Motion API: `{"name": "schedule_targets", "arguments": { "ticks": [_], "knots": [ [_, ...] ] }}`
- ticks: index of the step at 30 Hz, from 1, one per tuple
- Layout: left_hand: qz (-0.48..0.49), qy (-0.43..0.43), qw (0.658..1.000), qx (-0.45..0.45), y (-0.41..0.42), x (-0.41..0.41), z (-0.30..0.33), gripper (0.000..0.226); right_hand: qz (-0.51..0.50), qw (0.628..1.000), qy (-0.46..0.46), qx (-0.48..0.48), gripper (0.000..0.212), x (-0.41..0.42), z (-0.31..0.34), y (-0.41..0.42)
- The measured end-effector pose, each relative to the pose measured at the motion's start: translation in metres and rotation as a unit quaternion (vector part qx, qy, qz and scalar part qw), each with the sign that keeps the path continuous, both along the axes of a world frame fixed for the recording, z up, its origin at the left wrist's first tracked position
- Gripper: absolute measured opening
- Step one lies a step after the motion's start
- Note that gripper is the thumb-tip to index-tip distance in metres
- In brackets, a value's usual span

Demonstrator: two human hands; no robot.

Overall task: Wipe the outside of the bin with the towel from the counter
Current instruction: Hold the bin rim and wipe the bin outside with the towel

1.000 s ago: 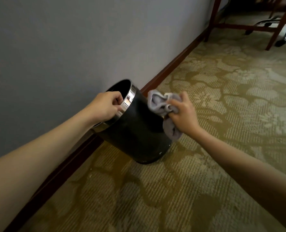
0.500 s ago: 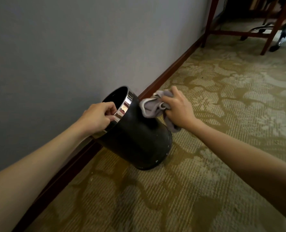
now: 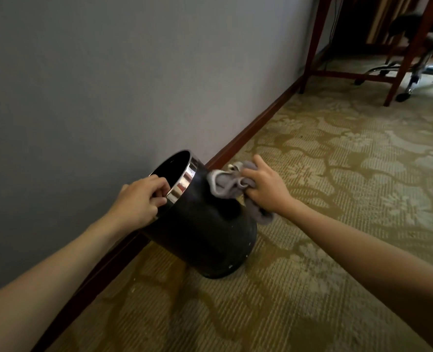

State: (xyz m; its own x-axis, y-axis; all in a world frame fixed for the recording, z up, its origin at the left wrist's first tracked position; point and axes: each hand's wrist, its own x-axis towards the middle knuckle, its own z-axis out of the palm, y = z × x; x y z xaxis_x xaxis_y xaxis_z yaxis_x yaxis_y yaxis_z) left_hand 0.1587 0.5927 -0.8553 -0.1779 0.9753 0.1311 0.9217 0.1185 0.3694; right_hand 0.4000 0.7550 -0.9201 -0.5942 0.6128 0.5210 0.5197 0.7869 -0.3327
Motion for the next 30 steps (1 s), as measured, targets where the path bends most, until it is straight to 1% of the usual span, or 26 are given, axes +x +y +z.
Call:
{"name": "schedule_targets", "arguments": {
  "ticks": [2, 3, 4, 5, 6, 8, 9, 10, 11, 12, 13, 14, 15, 16, 17, 18, 20, 21, 22, 23, 24, 26, 27, 28, 30],
  "knots": [
    [-0.008, 0.006, 1.0, -0.003, -0.002, -0.001, 0.0, 0.027, 0.035, 0.998, 0.051, 0.021, 0.019, -0.028, 0.014, -0.009],
    [-0.015, 0.008, 1.0, -0.002, -0.003, -0.002, 0.0, 0.031, 0.067, 0.996, 0.045, 0.031, 0.02, -0.039, 0.015, -0.013],
    [-0.022, 0.012, 1.0, 0.001, -0.005, -0.004, 0.0, 0.035, 0.103, 0.993, 0.016, 0.047, 0.02, -0.047, 0.01, -0.016],
    [-0.028, 0.017, 0.999, 0.005, -0.007, -0.006, -0.002, 0.037, 0.123, 0.99, -0.033, 0.057, 0.02, -0.051, 0.002, -0.015],
    [-0.034, 0.022, 0.999, 0.007, -0.011, -0.008, -0.003, 0.037, 0.11, 0.989, -0.09, 0.043, 0.021, -0.049, -0.004, -0.007],
    [-0.044, 0.029, 0.999, 0.01, -0.019, -0.013, -0.008, 0.034, -0.012, 0.977, -0.206, -0.05, 0.022, -0.037, -0.012, 0.013],
    [-0.049, 0.031, 0.998, 0.008, -0.022, -0.016, -0.011, 0.031, -0.074, 0.967, -0.223, -0.104, 0.018, -0.03, -0.014, 0.02],
    [-0.054, 0.034, 0.998, 0.006, -0.025, -0.018, -0.013, 0.029, -0.111, 0.965, -0.193, -0.138, 0.013, -0.025, -0.016, 0.024],
    [-0.059, 0.038, 0.998, 0.006, -0.027, -0.022, -0.014, 0.027, -0.126, 0.973, -0.128, -0.146, 0.008, -0.024, -0.018, 0.025],
    [-0.063, 0.04, 0.997, 0.007, -0.029, -0.026, -0.016, 0.028, -0.116, 0.984, -0.054, -0.127, 0.005, -0.028, -0.02, 0.023],
    [-0.068, 0.045, 0.997, 0.006, -0.03, -0.028, -0.016, 0.028, -0.09, 0.992, 0.01, -0.093, 0.007, -0.033, -0.02, 0.016],
    [-0.074, 0.05, 0.996, 0.006, -0.03, -0.03, -0.016, 0.028, -0.058, 0.995, 0.058, -0.06, 0.011, -0.04, -0.017, 0.008],
    [-0.08, 0.057, 0.995, 0.006, -0.03, -0.031, -0.016, 0.028, -0.021, 0.995, 0.087, -0.033, 0.014, -0.047, -0.013, -0.001],
    [-0.086, 0.063, 0.994, 0.007, -0.029, -0.032, -0.015, 0.026, 0.013, 0.996, 0.088, -0.014, 0.014, -0.052, -0.011, -0.007],
    [-0.092, 0.068, 0.993, 0.007, -0.029, -0.033, -0.014, 0.023, 0.034, 0.998, 0.059, -0.002, 0.013, -0.057, -0.011, -0.01],
    [-0.099, 0.074, 0.992, 0.007, -0.028, -0.033, -0.013, 0.02, 0.031, 0.999, 0.006, -0.003, 0.013, -0.058, -0.013, -0.008],
    [-0.109, 0.078, 0.991, 0.007, -0.029, -0.034, -0.012, 0.017, -0.028, 0.989, -0.134, -0.051, 0.015, -0.049, -0.016, 0.002],
    [-0.111, 0.076, 0.991, 0.005, -0.03, -0.035, -0.012, 0.017, -0.059, 0.98, -0.172, -0.078, 0.013, -0.042, -0.017, 0.008],
    [-0.114, 0.072, 0.991, 0.002, -0.031, -0.036, -0.013, 0.017, -0.078, 0.98, -0.159, -0.094, 0.008, -0.036, -0.017, 0.011],
    [-0.117, 0.067, 0.991, 0.002, -0.031, -0.038, -0.013, 0.018, -0.082, 0.986, -0.11, -0.09, 0.003, -0.032, -0.018, 0.01],
    [-0.117, 0.062, 0.991, 0.007, -0.03, -0.04, -0.013, 0.019, -0.07, 0.994, -0.054, -0.069, 0.004, -0.031, -0.02, 0.007],
    [-0.116, 0.062, 0.991, 0.014, -0.027, -0.043, -0.013, 0.015, -0.028, 0.999, 0.013, -0.03, 0.011, -0.035, -0.022, -0.008],
    [-0.115, 0.065, 0.991, 0.015, -0.025, -0.045, -0.013, 0.014, -0.007, 1.0, 0.018, -0.02, 0.013, -0.037, -0.024, -0.017],
    [-0.111, 0.068, 0.991, 0.017, -0.023, -0.047, -0.013, 0.012, 0.007, 1.0, -0.001, -0.012, 0.014, -0.038, -0.027, -0.025],
    [-0.101, 0.071, 0.992, 0.02, -0.021, -0.051, -0.015, 0.011, 0.016, 0.997, -0.081, -0.005, 0.012, -0.037, -0.031, -0.029]
  ]
}}
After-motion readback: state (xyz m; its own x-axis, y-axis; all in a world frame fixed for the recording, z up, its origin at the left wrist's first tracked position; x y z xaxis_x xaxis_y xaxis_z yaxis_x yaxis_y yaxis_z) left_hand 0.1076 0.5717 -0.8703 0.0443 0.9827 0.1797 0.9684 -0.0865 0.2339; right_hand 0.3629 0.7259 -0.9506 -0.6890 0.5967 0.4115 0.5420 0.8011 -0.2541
